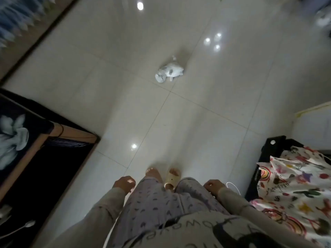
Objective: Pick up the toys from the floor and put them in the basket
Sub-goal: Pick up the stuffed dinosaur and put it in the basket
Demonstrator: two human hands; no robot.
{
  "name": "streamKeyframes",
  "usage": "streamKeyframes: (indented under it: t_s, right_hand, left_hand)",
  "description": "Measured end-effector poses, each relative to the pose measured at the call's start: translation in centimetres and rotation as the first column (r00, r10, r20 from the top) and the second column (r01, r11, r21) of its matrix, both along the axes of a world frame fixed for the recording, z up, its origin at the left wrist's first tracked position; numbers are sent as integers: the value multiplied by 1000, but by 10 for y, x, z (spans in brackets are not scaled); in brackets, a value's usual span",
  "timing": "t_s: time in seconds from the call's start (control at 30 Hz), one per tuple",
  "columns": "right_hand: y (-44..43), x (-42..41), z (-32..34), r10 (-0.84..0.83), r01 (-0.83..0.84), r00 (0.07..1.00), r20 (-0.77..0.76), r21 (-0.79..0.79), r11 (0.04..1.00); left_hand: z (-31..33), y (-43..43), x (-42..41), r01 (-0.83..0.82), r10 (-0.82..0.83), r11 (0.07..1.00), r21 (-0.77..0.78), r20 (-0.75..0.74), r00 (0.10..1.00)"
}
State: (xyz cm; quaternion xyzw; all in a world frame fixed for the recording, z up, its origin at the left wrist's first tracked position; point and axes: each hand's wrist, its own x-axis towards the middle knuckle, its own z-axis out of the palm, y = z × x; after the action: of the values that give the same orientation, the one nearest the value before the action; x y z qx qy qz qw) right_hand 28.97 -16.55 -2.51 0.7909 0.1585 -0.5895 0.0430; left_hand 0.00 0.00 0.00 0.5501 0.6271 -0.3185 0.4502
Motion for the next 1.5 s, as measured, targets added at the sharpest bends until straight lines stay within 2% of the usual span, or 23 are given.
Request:
streamKeyframes:
  t_s: [0.03,0.1,0.2,0.3,0.4,0.57,0.67,0.7,0.77,0.8,0.87,1.0,1.17,1.4,1.5]
  right_hand:
    - [9,5,-2,-79,80,997,-25,51,995]
    - [30,17,0,-106,110,993,-51,75,991]
    - [68,38,9,-150,153,988,-32,133,979]
    - [90,56,14,-256,262,965,-56,172,950]
    - [106,65,11,-292,300,954,-67,176,938]
    - [131,75,-1,-407,413,911,-70,146,899]
    - [148,80,-2,-528,531,847,-58,120,839]
    - [154,83,-2,-590,591,806,-48,111,799]
    - [165,88,-1,-666,665,746,-27,91,741]
    - [172,90,0,-663,662,748,-13,78,745]
    - [192,95,3,-612,610,791,13,54,790]
    - [238,112,6,-446,445,890,93,25,895]
    - [293,139,2,-398,394,913,88,57,917]
    - [380,190,-3,-511,507,860,13,94,857]
    - [425,214,0,-489,485,872,-1,130,865]
  left_hand:
    - [-3,-2,0,4,-5,1000,-20,-30,1000]
    - [-5,-5,-3,6,-7,1000,-13,-98,995]
    - [-4,-3,-3,-75,72,997,-18,-99,992]
    - [-3,11,3,-82,77,996,-38,-113,991]
    - [-8,36,13,-37,25,996,-85,-136,990]
    - [-16,105,42,-57,47,995,-83,-120,992]
    - [-14,161,66,-139,130,986,-93,-103,986]
    - [-15,181,74,-227,222,969,-95,-62,973]
    - [-11,218,90,-442,448,893,-87,60,892]
    - [-7,237,99,-506,513,858,-83,114,851]
    - [0,274,120,-536,544,839,-93,175,821]
    - [11,337,161,-497,511,859,-122,251,822]
    - [13,390,193,-487,499,865,-122,323,804]
    - [-15,412,196,-513,527,850,-123,146,837]
    - [-22,414,194,-531,539,838,-129,38,841]
